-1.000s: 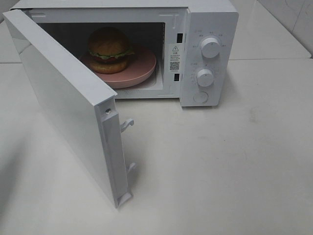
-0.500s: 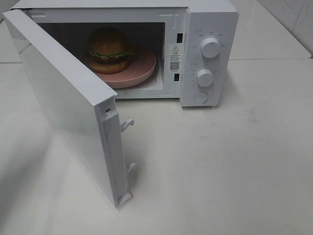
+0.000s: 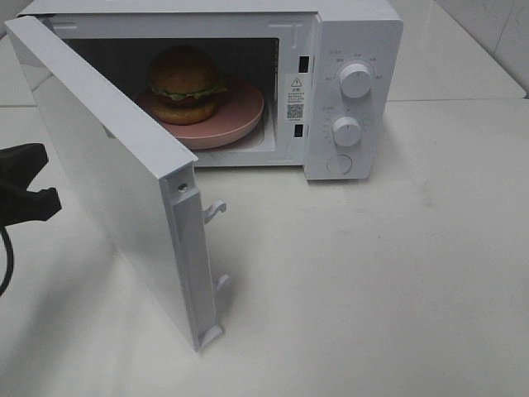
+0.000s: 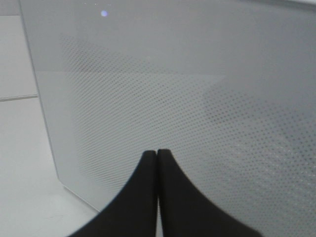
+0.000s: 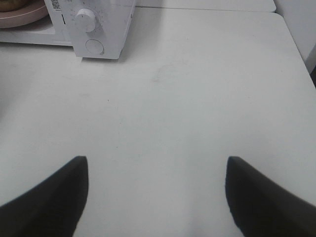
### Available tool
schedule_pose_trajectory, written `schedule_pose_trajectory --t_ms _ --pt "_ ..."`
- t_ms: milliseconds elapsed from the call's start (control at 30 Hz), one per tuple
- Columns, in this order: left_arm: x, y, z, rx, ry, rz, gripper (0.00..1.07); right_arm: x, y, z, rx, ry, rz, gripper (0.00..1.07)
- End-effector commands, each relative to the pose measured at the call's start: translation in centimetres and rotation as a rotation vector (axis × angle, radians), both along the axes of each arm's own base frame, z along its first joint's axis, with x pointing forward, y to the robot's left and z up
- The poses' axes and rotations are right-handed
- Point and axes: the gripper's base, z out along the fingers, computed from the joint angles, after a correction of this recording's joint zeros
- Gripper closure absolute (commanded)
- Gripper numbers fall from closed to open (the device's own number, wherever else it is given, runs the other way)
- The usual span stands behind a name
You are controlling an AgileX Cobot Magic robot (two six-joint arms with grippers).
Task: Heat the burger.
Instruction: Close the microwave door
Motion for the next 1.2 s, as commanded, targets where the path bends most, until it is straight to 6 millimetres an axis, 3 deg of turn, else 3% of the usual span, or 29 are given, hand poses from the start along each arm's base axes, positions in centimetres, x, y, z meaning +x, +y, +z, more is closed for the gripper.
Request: schedule_pose_trajectory --t_ms 33,233,400,500,567,767,833,933,1000,1200 --pt "0.4 -1.2 0.4 -0.022 -0.030 0.014 1.07 -0.4 0.0 -0.1 -0.002 -0.026 0.001 0.34" --pt "1.1 -3.4 0.4 -0.019 -0.027 -0.015 1.07 -0.4 0.0 -0.1 -0.002 -0.026 0.001 0.34" --pt "2.1 -6.5 0.5 -0.029 -0.033 -0.053 1.07 -0.4 0.0 -0.1 -0.002 -0.026 0.001 0.34" --pt "2.3 -7.0 0.6 -0.029 -0.038 -0.060 1.07 -0.4 0.0 -0.1 -0.002 -0.026 0.001 0.34" --pt "2.8 -8.7 0.6 -0.036 -0.028 -0.076 1.07 -0.4 0.0 -0.1 -0.002 -0.026 0.001 0.34" --pt "3.6 -10.1 0.7 -0.069 -0.010 -0.048 1.07 -0.4 0.0 -0.1 -0.002 -0.026 0.001 0.34" --pt "4.3 -11.6 1.0 -0.061 -0.025 -0.053 1.07 -0.4 0.0 -0.1 -0.002 -0.026 0.001 0.34" --pt "4.5 -12.0 1.1 -0.055 -0.027 -0.052 1.07 -0.4 0.0 -0.1 -0.002 -0.026 0.001 0.34" --pt "5.3 -13.6 1.6 -0.037 -0.031 -0.041 1.07 -0.4 0.0 -0.1 -0.002 -0.026 0.001 0.34" --pt "6.7 -15.6 2.0 -0.035 -0.010 -0.019 1.07 -0.4 0.0 -0.1 -0.002 -0.026 0.001 0.34"
